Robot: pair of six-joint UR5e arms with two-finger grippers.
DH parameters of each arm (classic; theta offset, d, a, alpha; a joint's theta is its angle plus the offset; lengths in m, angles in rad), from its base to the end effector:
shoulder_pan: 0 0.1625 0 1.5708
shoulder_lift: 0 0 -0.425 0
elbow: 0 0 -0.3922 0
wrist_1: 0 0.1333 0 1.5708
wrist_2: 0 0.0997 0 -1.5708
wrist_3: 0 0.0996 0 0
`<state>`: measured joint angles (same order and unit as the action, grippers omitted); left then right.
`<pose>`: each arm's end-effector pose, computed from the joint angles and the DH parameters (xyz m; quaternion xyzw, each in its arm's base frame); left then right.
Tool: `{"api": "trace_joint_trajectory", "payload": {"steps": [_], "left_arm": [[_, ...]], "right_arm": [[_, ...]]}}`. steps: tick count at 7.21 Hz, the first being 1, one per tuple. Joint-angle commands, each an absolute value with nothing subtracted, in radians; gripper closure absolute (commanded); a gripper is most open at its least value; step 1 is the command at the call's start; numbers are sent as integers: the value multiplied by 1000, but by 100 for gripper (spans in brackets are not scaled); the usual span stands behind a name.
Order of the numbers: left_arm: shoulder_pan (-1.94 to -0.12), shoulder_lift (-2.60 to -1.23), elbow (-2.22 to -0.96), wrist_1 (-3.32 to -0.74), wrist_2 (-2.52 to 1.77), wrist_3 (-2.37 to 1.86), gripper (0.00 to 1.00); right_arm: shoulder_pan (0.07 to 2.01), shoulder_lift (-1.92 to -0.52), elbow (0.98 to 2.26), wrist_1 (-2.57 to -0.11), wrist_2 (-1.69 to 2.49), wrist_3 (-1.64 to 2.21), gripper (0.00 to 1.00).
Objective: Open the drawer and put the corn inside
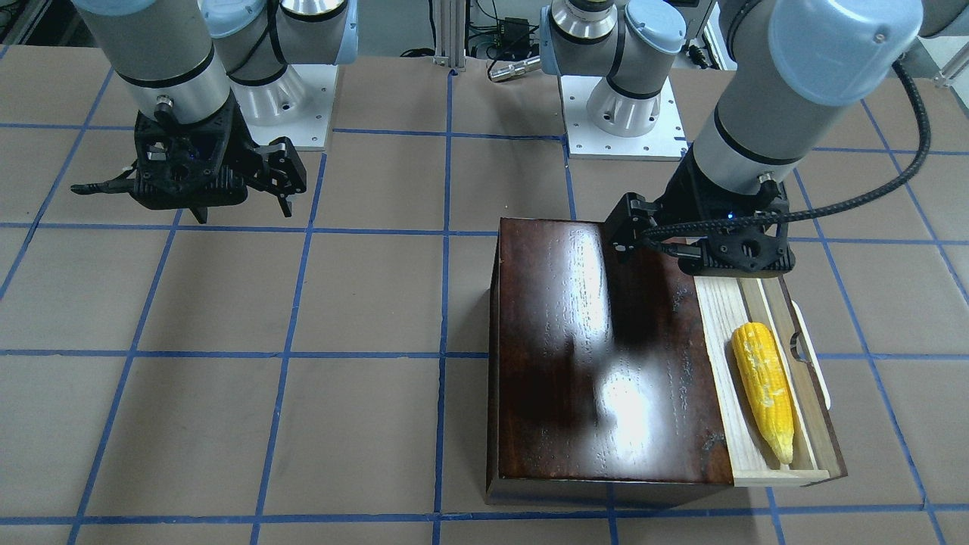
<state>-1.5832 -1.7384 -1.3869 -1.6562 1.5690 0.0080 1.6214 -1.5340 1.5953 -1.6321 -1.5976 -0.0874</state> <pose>-0.1404 -0.5539 0.4817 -0.0102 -0.9994 -0.0346 0.0008 0.1561 -0.4995 0.4636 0.0689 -0.9975 -0.0002 0.0134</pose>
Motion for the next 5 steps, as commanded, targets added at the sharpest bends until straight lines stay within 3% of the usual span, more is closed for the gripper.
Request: {"api": "trace_joint_trajectory", "payload": {"steps": [1, 5], "left_arm": [[-1583, -1715, -1411, -1658, 1562, 8, 0], [-1580, -1713, -1411, -1657, 1560, 15, 0]], "right_arm": [[1621, -1534, 1595, -1632, -1598, -87, 0], [1621, -1534, 1595, -1632, -1598, -87, 0]]}}
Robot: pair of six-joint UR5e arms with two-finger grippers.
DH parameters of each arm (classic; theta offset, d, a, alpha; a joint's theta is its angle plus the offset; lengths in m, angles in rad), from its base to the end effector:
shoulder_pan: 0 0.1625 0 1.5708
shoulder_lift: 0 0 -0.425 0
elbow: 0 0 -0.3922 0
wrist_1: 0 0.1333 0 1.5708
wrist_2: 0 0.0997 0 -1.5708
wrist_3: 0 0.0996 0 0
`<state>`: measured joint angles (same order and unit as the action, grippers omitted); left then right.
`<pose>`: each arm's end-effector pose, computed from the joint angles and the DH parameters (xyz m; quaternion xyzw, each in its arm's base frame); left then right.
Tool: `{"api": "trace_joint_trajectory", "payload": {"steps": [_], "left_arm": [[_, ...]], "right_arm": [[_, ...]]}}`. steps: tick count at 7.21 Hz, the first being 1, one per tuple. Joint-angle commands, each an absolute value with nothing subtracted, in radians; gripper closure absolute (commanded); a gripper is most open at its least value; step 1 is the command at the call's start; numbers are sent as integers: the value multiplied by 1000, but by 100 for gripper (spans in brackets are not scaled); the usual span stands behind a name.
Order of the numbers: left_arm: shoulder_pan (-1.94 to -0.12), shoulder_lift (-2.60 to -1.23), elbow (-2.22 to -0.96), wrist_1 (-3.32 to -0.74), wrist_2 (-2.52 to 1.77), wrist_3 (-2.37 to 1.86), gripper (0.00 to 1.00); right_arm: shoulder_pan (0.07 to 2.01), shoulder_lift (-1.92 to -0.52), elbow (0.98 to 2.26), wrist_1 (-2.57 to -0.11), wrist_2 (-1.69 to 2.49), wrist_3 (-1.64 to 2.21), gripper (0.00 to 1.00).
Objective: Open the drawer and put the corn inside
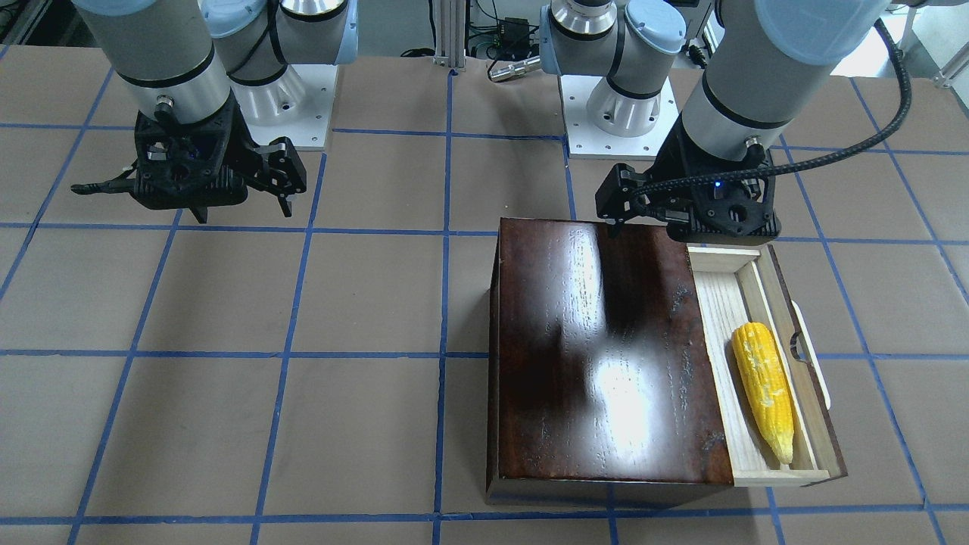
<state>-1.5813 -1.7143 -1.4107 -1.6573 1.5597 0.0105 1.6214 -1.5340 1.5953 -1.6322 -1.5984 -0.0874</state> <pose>-0.1401 -0.5440 0.4833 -0.0103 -0.9993 -0.0349 0.0055 0.1560 -0.4996 0.4636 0.0689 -0.9975 -0.0002 0.0138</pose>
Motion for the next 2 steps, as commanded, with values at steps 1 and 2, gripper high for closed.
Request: {"api": "trace_joint_trajectory", "payload": {"steps": [1, 2], "left_arm": [[-1580, -1710, -1411, -1657, 1560, 18, 0], [-1580, -1707, -1411, -1657, 1562, 18, 0]], "right_arm": [[1618, -1534, 1595, -1632, -1598, -87, 0], [1621, -1535, 1595, -1632, -1598, -87, 0]]}}
